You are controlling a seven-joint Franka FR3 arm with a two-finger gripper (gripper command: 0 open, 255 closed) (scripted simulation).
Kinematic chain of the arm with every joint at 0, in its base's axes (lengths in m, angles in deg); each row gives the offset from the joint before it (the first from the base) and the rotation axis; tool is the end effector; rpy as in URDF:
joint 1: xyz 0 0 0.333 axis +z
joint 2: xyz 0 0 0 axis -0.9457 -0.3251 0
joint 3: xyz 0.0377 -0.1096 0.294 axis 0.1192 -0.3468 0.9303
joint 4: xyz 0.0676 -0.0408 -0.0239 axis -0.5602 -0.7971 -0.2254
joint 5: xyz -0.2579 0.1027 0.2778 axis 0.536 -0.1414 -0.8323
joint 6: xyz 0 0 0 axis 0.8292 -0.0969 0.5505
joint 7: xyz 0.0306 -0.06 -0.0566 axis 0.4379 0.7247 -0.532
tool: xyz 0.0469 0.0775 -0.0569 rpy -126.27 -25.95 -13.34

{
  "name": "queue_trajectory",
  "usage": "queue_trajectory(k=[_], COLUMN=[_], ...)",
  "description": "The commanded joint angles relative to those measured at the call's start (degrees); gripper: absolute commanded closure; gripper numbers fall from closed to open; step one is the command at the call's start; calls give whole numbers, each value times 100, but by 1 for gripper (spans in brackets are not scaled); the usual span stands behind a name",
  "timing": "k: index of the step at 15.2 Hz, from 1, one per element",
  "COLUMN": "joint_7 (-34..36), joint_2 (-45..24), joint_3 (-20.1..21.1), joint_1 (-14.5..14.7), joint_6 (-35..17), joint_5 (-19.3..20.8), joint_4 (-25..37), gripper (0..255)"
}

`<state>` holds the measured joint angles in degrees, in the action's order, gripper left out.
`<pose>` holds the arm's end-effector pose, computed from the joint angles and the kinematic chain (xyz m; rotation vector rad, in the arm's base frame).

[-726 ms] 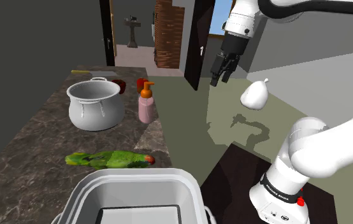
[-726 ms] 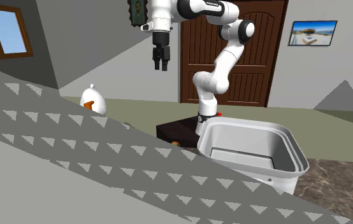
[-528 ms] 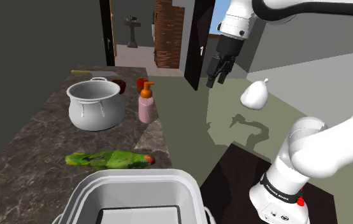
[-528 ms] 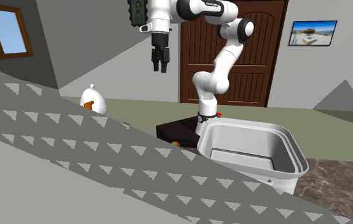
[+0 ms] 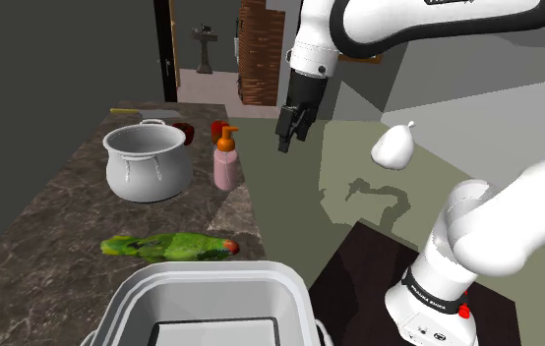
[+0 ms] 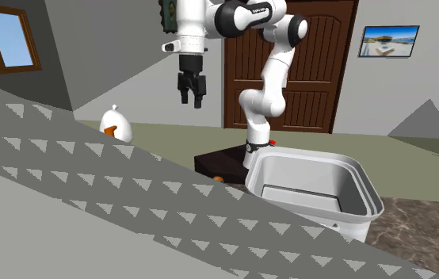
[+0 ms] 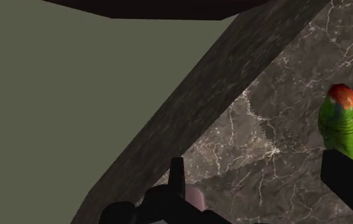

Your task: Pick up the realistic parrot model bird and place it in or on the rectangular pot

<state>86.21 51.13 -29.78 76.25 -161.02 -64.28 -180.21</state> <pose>0.3908 0.1076 0.5465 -3.1104 -0.1512 -0.1014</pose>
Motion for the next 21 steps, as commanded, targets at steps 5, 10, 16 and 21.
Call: queue_trajectory(k=[5, 10, 16, 21], joint_7=[165, 372, 686, 915], joint_2=[-1199, -2201, -3457, -4533], joint_3=[511, 887, 1230, 1367], joint_1=[191, 346, 626, 1002], joint_6=[-554, -845, -996, -946], joint_5=[217, 589, 1234, 1838], joint_4=[571, 1164, 2038, 2911], gripper=[0, 0, 0, 0])
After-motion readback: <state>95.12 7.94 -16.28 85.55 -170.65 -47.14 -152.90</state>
